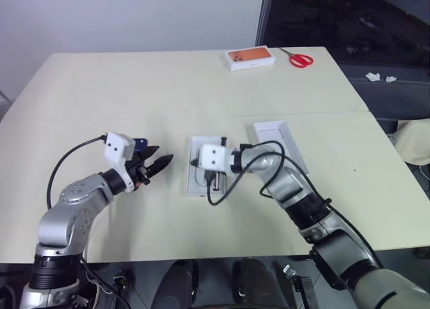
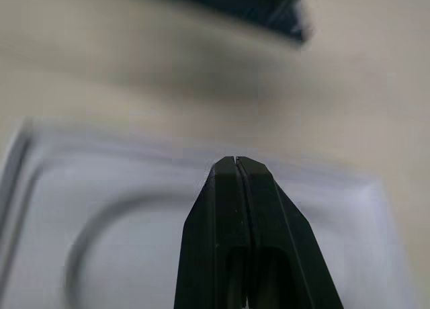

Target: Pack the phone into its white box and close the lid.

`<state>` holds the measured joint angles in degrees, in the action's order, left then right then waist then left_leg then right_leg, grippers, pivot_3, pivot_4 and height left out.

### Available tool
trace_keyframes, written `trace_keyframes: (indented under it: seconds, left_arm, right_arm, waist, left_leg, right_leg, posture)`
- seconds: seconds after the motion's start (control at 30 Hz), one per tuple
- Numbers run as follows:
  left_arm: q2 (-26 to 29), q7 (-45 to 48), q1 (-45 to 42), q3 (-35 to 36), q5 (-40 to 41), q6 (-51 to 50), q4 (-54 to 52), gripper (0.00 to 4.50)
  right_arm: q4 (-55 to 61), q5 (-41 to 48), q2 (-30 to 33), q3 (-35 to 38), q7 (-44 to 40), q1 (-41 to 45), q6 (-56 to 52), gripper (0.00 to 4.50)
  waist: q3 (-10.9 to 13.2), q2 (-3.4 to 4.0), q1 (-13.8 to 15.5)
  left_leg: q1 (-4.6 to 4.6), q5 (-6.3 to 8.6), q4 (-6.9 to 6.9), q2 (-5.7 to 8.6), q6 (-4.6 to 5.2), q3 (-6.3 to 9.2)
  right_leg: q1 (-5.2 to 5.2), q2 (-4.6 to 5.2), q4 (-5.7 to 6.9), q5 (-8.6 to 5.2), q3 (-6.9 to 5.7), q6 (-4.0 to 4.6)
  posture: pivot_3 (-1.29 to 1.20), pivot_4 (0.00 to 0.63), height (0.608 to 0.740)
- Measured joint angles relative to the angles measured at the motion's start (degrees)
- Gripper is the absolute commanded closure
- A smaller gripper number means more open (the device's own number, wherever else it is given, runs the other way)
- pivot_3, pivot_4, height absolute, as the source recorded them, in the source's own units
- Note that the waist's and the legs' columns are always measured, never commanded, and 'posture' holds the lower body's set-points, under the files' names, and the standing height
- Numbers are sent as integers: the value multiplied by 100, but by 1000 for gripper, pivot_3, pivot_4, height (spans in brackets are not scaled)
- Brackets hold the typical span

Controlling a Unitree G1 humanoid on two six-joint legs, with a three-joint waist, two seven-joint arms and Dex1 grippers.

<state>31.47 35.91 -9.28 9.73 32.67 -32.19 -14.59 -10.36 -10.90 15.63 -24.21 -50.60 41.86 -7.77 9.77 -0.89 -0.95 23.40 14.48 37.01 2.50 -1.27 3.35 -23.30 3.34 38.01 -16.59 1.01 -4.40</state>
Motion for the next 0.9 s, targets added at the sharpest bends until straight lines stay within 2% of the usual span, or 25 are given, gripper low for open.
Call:
trace_keyframes:
  seconds: [0.2, 0.47, 0.6, 0.73, 0.9]
  left_arm:
    - [-20, -3, -4, 2, -69, -1, 97, 1611]
    - [-65, -61, -68, -7, -112, -103, 102, 1611]
    - [-65, -113, -65, -7, -89, -349, 106, 1611]
    - [-130, -154, -75, -7, -96, -403, 148, 1611]
    - [-168, -182, -144, -2, -102, -400, 187, 1611]
  right_arm:
    - [-357, -488, 523, -83, 244, 281, 529, 4472]
    - [-895, -1310, 715, -643, 500, 181, 1313, 4472]
    - [-799, -1006, 604, -458, 318, 90, 1123, 4472]
    - [-524, -250, 330, 150, 239, 84, 571, 4472]
    - [16, 443, 434, 816, 128, -60, -158, 4472]
  waist:
    - [0, -1, 13]
    - [0, -1, -8]
    - [0, -1, 2]
    - [0, -1, 3]
    - [-1, -1, 31]
  left_leg:
    - [0, 0, 1, 2, 1, -3]
    - [0, -1, 0, -1, -2, -3]
    - [0, -1, 2, -1, -1, -1]
    - [0, -1, 1, -1, -1, -1]
    - [1, 0, 2, 1, 1, 0]
  right_leg:
    - [2, 2, -3, 0, -1, 0]
    - [0, -2, -1, 0, 2, 0]
    - [3, -2, -1, 0, 1, 0]
    - [2, -2, -1, 0, 1, 0]
    - [5, 2, -3, 0, 0, 0]
  posture:
    - [0, 150, 740]
    - [0, 150, 740]
    - [0, 150, 740]
    - [0, 150, 740]
    - [0, 150, 740]
